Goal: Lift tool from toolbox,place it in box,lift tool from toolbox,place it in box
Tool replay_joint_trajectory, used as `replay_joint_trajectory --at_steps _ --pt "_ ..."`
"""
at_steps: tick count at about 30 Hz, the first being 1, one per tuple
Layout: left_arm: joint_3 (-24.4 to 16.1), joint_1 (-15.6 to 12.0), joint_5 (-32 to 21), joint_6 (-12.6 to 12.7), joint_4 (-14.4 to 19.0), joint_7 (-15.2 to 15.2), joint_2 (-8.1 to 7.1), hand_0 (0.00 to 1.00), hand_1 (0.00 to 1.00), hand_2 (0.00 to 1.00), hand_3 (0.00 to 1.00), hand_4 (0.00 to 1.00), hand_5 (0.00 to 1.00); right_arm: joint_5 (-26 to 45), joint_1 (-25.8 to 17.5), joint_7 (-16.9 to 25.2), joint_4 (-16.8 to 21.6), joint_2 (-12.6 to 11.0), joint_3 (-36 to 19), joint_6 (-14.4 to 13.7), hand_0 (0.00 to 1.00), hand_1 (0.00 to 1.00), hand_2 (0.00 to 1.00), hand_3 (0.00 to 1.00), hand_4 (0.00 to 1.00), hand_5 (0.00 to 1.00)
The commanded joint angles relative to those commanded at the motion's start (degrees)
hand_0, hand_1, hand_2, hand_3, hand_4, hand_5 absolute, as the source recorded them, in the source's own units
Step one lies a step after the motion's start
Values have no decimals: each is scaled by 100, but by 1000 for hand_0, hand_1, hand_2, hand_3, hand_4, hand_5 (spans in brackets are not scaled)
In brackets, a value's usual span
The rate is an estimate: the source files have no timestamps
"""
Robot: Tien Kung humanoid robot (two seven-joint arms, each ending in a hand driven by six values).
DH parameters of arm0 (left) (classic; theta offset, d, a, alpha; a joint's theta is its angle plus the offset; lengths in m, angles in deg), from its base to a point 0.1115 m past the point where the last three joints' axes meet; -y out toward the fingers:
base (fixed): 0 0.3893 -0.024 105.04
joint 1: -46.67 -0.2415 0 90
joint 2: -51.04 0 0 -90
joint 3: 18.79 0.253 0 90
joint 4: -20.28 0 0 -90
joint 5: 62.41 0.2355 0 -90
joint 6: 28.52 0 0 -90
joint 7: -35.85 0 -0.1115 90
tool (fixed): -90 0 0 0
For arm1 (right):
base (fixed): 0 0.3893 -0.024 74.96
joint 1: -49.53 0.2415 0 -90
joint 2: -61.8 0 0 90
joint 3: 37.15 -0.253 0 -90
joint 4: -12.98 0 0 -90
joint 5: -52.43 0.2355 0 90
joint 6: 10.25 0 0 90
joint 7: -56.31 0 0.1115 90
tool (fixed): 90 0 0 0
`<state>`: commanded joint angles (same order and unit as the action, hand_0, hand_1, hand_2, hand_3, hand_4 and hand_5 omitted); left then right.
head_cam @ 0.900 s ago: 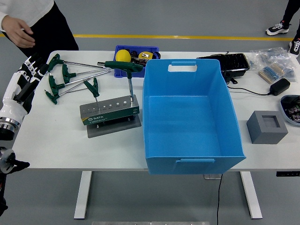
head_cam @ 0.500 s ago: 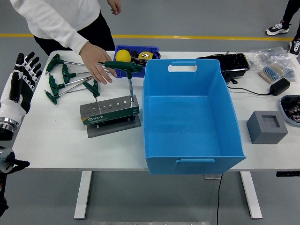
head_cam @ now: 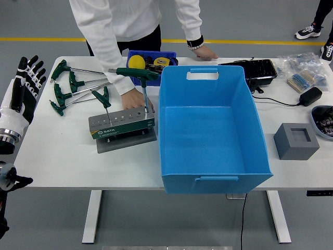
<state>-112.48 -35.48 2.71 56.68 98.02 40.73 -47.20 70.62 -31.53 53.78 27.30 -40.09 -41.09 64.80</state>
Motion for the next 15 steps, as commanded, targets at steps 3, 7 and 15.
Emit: replay_joint_trajectory --at_steps 3,7,15 --pt "69 46 33 10 13 -5 -39 998 998 998 997 933 998 15 -7 0 1 4 3 1 722 700 748 563 796 719" --pt "243 195 390 -1 136 -3 -187 998 998 998 997 933 998 31 -12 3 1 10 3 -2 722 700 748 563 796 719" --pt "1059 930 2234 283 969 -347 -647 998 998 998 998 998 699 -53 -28 -25 0 4 -43 -9 722 699 748 563 796 720"
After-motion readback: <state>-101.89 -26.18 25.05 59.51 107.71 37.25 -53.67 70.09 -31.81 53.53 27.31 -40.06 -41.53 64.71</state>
